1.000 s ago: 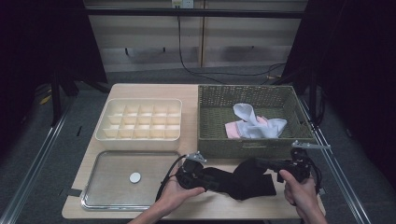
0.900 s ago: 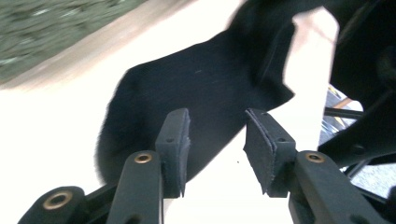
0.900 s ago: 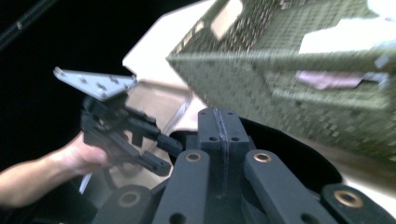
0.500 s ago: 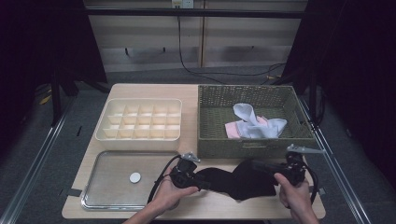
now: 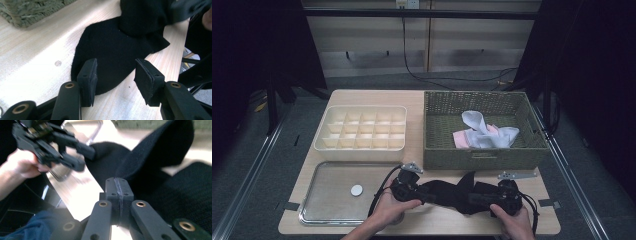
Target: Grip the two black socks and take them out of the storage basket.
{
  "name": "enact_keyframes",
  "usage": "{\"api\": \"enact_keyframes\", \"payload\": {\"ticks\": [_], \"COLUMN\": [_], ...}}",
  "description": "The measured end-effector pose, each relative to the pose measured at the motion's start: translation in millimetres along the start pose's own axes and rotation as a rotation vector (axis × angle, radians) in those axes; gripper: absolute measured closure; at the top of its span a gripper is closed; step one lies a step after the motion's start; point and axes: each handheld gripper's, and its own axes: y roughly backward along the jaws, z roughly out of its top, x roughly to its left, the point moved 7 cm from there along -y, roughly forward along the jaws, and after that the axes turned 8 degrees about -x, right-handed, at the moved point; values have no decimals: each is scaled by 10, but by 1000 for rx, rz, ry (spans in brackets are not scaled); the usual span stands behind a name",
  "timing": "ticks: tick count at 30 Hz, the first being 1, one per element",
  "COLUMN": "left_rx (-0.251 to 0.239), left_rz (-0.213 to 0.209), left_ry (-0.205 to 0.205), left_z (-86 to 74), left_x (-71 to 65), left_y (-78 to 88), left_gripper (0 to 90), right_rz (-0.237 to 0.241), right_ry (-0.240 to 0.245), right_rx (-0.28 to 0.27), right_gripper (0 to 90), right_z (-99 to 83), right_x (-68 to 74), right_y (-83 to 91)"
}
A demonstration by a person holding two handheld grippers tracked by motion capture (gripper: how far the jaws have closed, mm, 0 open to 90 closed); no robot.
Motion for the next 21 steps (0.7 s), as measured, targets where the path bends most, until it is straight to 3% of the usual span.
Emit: {"api": "enact_keyframes", "payload": {"ticks": [4, 6, 9, 15, 17, 21], "left_rx": [-10, -6, 1, 36, 39, 50], "left_rz": [-2, 3, 1, -6, -16, -7], "left_ry": [-1, 1, 2, -8, 0, -14], "left_z": [12, 1, -22, -97, -107, -103], "left_x": [19, 39, 52, 36, 29, 14], "left_y": [34, 39, 39, 5, -10, -1], "left_gripper": [514, 512, 513, 515, 516, 510], "right_rz": [-9, -25, -14, -32, -41, -62], "right_ry": [2, 8, -1, -15, -24, -27], "right_rx": [49, 77, 76, 8, -35, -69], "right_gripper": [879, 851, 769, 611, 599, 550], "right_z": [-116, -166, -164, -61, -3, 92], "right_x": [-30, -45, -40, -47, -84, -139], "right_y": [-42, -63, -52, 88, 171, 208]}}
